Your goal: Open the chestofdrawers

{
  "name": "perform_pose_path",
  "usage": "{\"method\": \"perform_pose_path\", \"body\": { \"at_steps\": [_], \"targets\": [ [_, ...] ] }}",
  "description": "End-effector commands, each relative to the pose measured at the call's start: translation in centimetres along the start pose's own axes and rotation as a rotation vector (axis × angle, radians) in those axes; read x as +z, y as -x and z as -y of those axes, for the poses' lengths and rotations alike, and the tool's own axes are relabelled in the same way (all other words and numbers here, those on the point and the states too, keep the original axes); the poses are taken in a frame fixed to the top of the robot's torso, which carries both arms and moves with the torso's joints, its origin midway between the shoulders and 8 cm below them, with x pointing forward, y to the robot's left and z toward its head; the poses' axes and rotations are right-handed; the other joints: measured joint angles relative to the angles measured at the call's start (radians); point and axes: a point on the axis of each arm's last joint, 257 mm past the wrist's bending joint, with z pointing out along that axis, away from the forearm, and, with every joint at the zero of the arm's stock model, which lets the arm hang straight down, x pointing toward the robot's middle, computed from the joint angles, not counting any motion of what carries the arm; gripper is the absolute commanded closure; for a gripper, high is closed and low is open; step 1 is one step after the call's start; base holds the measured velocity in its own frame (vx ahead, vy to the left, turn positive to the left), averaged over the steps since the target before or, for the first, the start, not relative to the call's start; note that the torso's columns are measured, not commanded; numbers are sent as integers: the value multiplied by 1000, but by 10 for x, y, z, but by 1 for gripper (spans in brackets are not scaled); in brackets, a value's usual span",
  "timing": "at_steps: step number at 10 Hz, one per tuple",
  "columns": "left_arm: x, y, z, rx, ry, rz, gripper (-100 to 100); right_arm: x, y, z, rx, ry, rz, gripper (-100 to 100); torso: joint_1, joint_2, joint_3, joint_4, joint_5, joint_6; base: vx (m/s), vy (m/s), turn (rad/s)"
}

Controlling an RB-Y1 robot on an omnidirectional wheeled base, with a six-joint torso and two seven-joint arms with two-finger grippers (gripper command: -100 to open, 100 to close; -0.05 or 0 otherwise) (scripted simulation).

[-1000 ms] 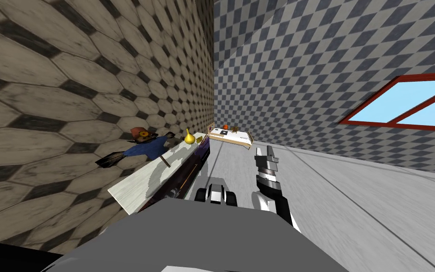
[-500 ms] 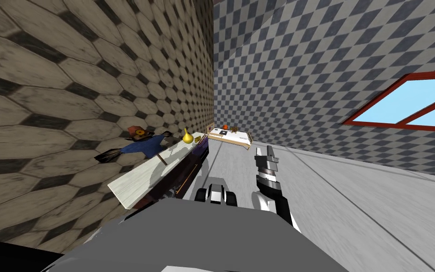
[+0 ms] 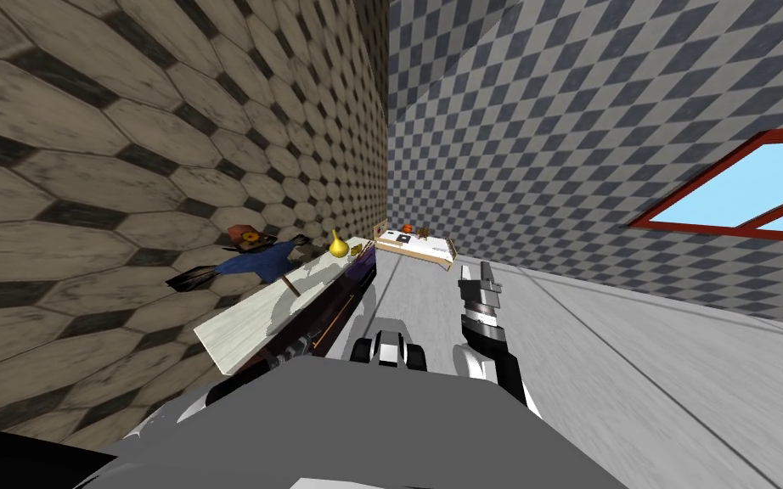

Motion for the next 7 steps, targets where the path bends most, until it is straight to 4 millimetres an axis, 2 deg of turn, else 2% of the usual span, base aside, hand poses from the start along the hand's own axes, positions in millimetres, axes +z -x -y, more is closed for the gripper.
{"method": "perform_pose_path", "body": {
  "at_steps": [1,2,3,7],
  "targets": [
    [-14,7,9,6,3,-10,-100,0,0,0,0,0,0,0,1,0,0,0,0,0,16,-47,46],
    [-11,5,7,5,2,-7,-100,0,0,0,0,0,0,0,2,-1,-1,0,0,0,8,-20,10],
    [-11,6,7,4,2,-8,0,0,0,0,0,0,0,0,3,-1,-1,0,1,0,1,-5,-2],
    [-11,6,7,4,2,-8,0,0,0,0,0,0,0,0,1,-1,-1,0,0,0,0,0,0]
  ]
}}
